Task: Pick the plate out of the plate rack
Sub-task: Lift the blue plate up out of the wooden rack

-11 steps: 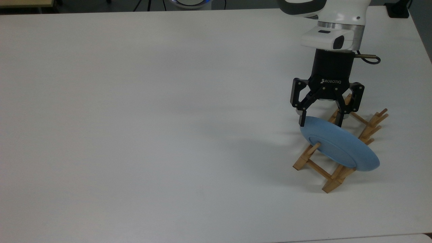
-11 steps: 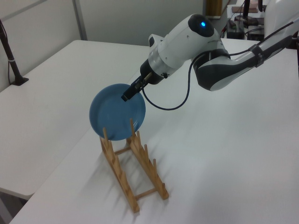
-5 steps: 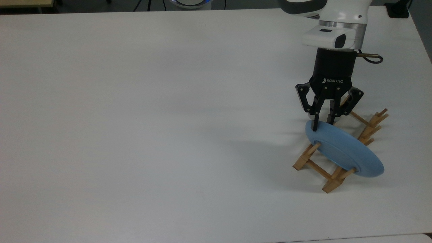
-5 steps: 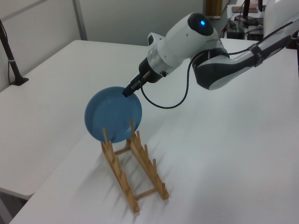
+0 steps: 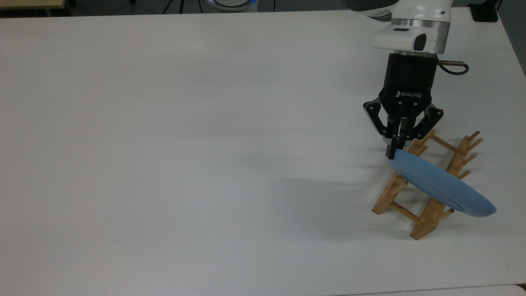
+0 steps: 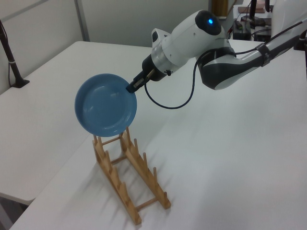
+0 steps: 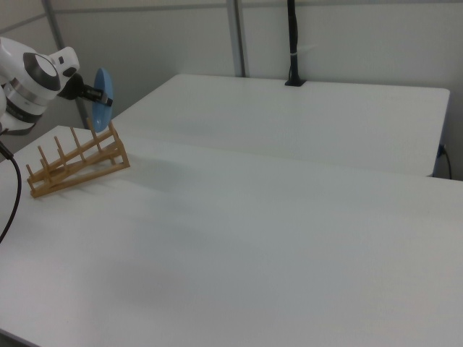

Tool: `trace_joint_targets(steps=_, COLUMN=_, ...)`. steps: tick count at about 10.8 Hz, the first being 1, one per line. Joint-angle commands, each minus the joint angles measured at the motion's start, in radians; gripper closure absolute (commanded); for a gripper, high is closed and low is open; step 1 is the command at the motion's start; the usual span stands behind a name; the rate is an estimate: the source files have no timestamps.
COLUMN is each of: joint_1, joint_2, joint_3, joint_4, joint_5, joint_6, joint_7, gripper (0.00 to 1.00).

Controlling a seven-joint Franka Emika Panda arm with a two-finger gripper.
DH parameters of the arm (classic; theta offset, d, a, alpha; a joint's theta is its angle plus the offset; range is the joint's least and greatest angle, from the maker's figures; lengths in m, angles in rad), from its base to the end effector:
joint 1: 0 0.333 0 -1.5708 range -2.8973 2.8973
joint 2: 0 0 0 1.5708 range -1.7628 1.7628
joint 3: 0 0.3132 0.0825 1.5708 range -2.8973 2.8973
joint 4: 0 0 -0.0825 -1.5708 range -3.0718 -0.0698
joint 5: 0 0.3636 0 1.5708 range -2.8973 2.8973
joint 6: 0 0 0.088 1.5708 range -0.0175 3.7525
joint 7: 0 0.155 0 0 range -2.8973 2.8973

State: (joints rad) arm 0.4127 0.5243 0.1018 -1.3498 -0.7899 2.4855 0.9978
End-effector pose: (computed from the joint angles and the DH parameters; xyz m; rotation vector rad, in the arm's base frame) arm 0.6808 0.3450 0.4642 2.8293 -0.0379 1.2646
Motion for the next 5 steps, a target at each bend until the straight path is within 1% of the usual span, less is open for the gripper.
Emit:
trace_joint_targets(steps=1, joint_1=0.008, joint_2=-0.041, joint_3=-0.008, joint_4=-0.018, joint_5=-0.028, joint_6=0.02, joint_7=0.018, gripper=1.0)
trace_joint_targets(steps=3, joint_1=0.0, joint_2=-0.091, joint_3=-0.007, joint_4=-0.02, joint_5=-0.019, joint_6=0.015, joint_7=0.019, gripper=1.0)
trace_joint_targets(steps=4, joint_1=-0.006, joint_2=-0.133, joint_3=-0.005, joint_4=-0.029, joint_5=-0.009, joint_6=0.007, joint_7=0.021, gripper=1.0)
trace_joint_targets(steps=5, joint_1=-0.024, joint_2=-0.18, joint_3=-0.005, joint_4=-0.07, joint_5=0.01, joint_6=0.001, joint_7=0.022, gripper=1.0)
